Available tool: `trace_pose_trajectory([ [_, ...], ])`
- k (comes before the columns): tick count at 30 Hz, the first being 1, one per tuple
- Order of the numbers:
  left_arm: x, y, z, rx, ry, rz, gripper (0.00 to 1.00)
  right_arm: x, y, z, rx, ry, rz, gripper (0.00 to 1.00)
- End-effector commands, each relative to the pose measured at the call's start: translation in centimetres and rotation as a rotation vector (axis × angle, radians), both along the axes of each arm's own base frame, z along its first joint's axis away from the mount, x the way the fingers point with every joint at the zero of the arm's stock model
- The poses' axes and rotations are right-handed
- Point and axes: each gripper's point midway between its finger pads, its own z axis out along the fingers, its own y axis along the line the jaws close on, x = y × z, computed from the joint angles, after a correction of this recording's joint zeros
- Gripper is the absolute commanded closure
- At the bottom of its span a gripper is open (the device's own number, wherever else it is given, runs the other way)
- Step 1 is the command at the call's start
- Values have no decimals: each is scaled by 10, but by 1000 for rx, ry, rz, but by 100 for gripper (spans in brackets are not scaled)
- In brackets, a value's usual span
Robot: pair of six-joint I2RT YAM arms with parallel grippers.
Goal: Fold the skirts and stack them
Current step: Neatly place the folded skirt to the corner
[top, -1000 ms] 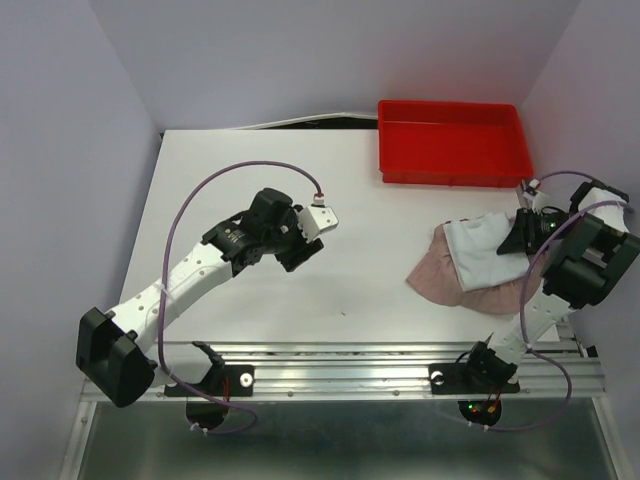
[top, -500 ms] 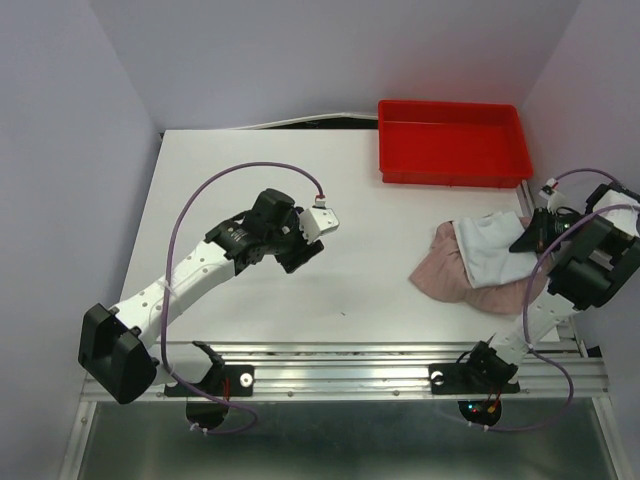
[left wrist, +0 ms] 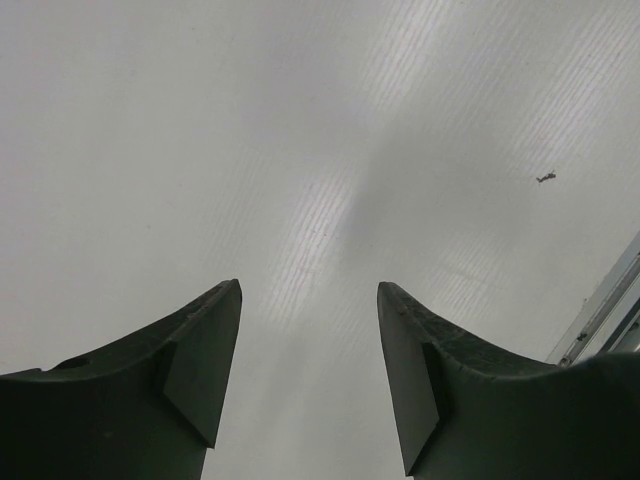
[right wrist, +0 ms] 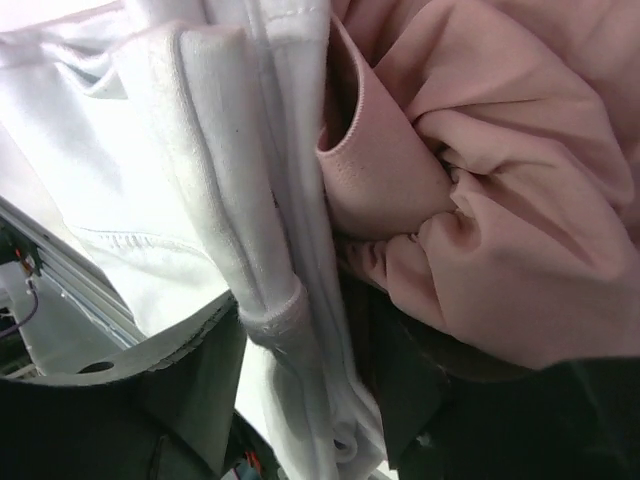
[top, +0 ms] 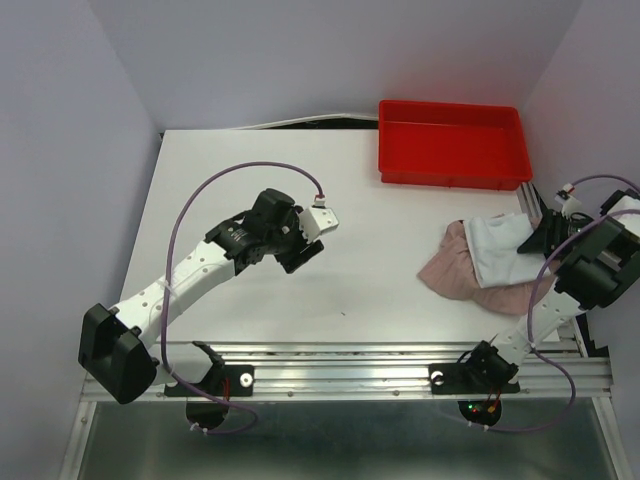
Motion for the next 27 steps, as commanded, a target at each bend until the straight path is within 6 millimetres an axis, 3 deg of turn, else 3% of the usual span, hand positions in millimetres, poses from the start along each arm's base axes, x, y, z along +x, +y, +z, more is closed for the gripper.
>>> trace_pose_trajectory([
  [1, 8, -4, 14, -30, -28, 13, 31, 0, -13, 25, -46, -37, -40, 39],
  [7, 16, -2, 19, -60, -16, 36, 28, 12, -15, 48, -63, -73, -85, 8],
  [14, 27, 3, 23, -89, -1, 65, 28, 40, -6, 69, -237, -134, -142, 0],
  [15, 27, 4, 24, -91, -1, 67, 28, 43, -6, 80, -287, -167, -153, 0],
  [18, 31, 8, 26, -96, -7, 84, 28, 55, -18, 88, -435, -167, -210, 0],
  [19, 31, 10, 26, -93, -9, 90, 28, 51, -31, 92, -508, -144, -266, 0],
  [24, 40, 18, 27, -97, -13, 136, 27, 64, -63, 120, -695, -197, -346, 0],
  [27, 53, 27, 35, -137, -5, 194, 27, 74, -48, 146, -672, -287, -291, 0],
])
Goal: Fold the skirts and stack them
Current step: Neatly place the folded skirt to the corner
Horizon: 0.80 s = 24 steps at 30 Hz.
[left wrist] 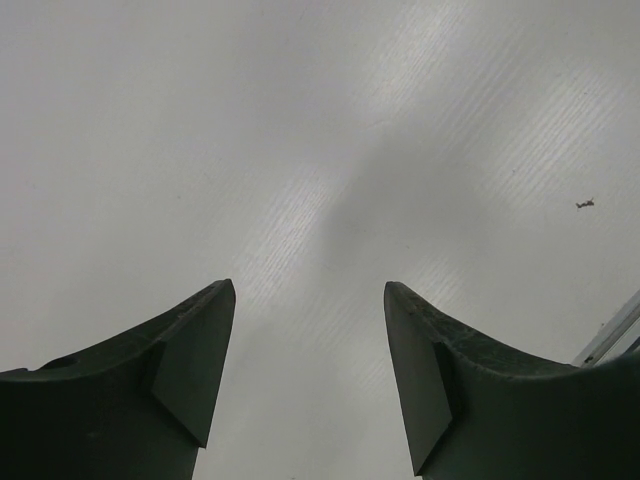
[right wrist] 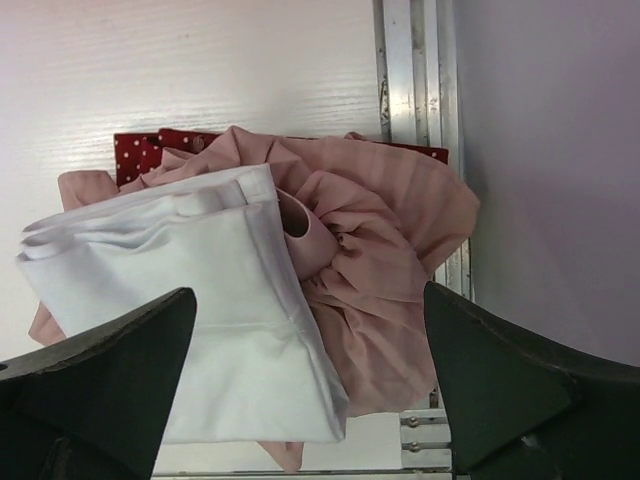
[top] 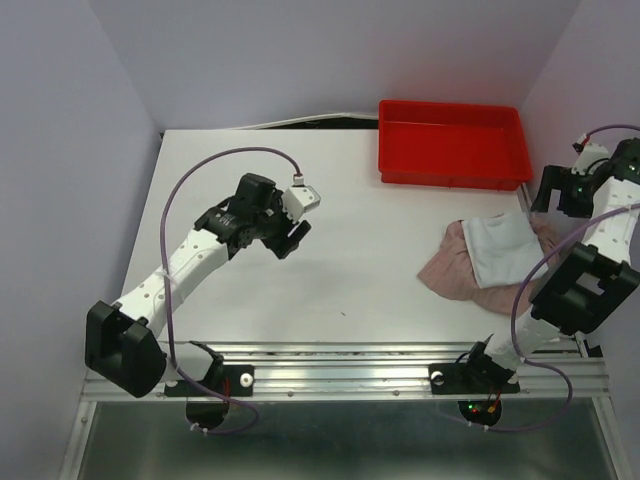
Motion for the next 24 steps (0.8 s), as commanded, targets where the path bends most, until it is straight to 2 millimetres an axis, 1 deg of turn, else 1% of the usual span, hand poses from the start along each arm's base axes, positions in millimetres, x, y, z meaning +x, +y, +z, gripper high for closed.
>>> trace_pose_trajectory([
  [1, 26, 4, 36, -111, -38, 75, 27, 24, -9, 55, -125, -153, 11, 0],
  [2, 31, 8, 39, -127, -31, 102, 27, 37, 24, 62, -100, -172, 90, 0],
  [3, 41, 11, 51, -149, -45, 124, 26, 43, 39, 70, -125, -191, 123, 0],
  [4, 53, 21, 49, -165, -24, 158, 25, 49, 55, 73, -129, -198, 137, 0],
  [5, 63, 25, 63, -191, -29, 181, 25, 62, 87, 76, -122, -229, 200, 0],
  [6, 66, 32, 53, -195, 13, 203, 25, 69, 105, 79, -106, -252, 226, 0],
  [7, 77, 33, 60, -226, 24, 203, 25, 74, 126, 81, -58, -266, 237, 0],
  [8, 85, 48, 61, -240, 38, 248, 25, 79, 147, 79, -15, -274, 272, 0],
  [9, 91, 53, 70, -260, 27, 256, 25, 82, 166, 76, 18, -270, 302, 0],
  [10, 93, 56, 72, -280, 32, 251, 25, 84, 205, 69, 101, -253, 358, 0],
  [11, 97, 67, 76, -290, 11, 276, 25, 82, 240, 56, 133, -233, 422, 0],
  [12, 100, 70, 77, -291, 1, 283, 24, 85, 241, 59, 143, -248, 418, 0],
  [13, 98, 73, 78, -286, -11, 289, 24, 74, 276, 41, 177, -204, 490, 0],
  [14, 99, 79, 76, -269, -25, 316, 23, 72, 294, 41, 197, -227, 519, 0],
  [15, 100, 81, 76, -266, -42, 328, 23, 66, 310, 35, 213, -226, 555, 0],
  [16, 93, 85, 68, -258, -38, 343, 23, 51, 337, 19, 255, -199, 626, 0],
  [17, 92, 85, 67, -259, -48, 343, 23, 41, 348, 15, 268, -197, 657, 0],
  [18, 82, 87, 56, -252, -35, 349, 23, 31, 358, 7, 282, -181, 690, 0],
  [19, 79, 89, 51, -248, -34, 358, 23, 20, 368, -2, 296, -159, 723, 0],
  [20, 77, 90, 47, -246, -38, 365, 23, 1, 381, -24, 298, -108, 767, 0],
  [21, 69, 92, 34, -235, -15, 371, 23, -10, 387, -28, 300, -98, 792, 0],
  [22, 64, 94, 35, -234, -28, 371, 23, -19, 393, -35, 302, -82, 813, 0],
  [23, 64, 96, 33, -229, -44, 376, 23, -32, 400, -49, 294, -53, 826, 0],
  [24, 60, 96, 30, -227, -48, 375, 23, -37, 401, -52, 290, -53, 832, 0],
])
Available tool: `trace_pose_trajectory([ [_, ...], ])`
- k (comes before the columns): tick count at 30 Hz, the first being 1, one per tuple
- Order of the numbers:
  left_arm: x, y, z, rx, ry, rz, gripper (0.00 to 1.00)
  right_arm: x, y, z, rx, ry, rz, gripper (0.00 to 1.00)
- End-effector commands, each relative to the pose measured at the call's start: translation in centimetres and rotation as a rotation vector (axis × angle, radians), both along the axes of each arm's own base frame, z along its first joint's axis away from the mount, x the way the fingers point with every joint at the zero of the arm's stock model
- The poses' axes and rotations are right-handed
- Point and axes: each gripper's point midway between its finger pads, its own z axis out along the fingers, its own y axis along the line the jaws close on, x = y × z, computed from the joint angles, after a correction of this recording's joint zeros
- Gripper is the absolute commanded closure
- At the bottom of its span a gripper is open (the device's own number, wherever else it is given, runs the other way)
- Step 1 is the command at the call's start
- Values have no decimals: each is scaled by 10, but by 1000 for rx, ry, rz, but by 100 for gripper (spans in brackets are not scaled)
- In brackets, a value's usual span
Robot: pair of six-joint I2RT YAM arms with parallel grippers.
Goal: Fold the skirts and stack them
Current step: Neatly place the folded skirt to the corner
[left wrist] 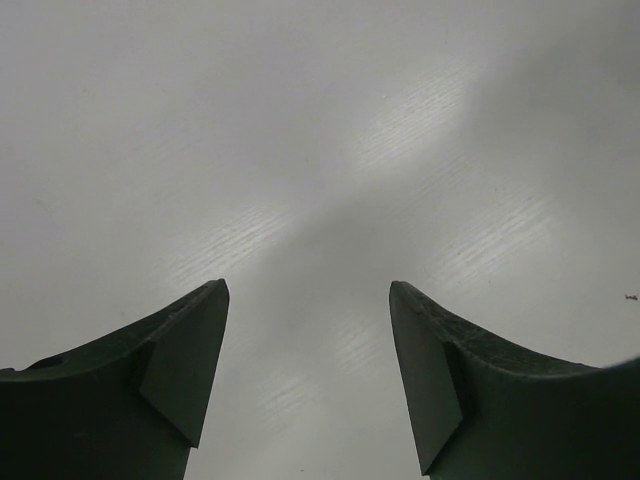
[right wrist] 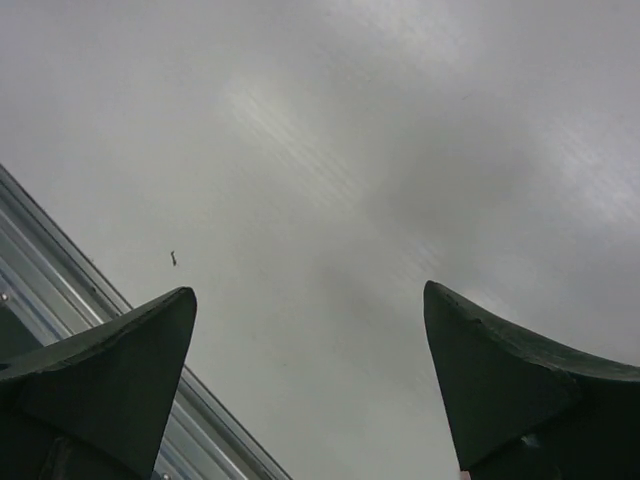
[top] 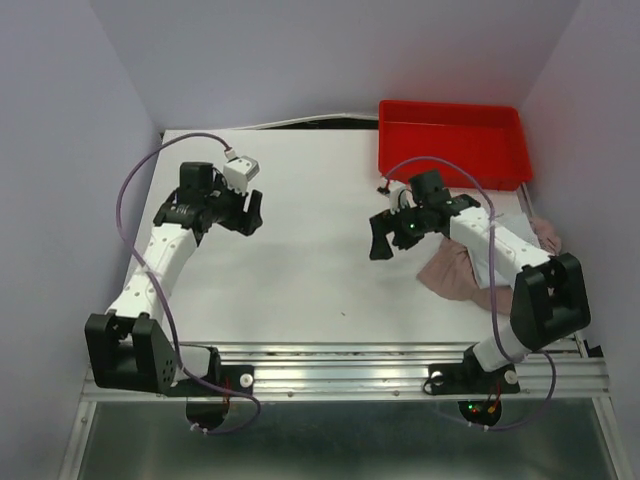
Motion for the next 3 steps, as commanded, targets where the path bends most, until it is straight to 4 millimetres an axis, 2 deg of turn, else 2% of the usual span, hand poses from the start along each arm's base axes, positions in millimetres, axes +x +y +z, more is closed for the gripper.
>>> trace_pose_trajectory([
  [1, -9, 4, 4, 5, -78, 12, 23, -12, 18, 12, 54, -83, 32, 0],
  [3, -13, 4, 0, 12, -74, -1, 23, -13, 17, 10, 57, -85, 21, 0],
])
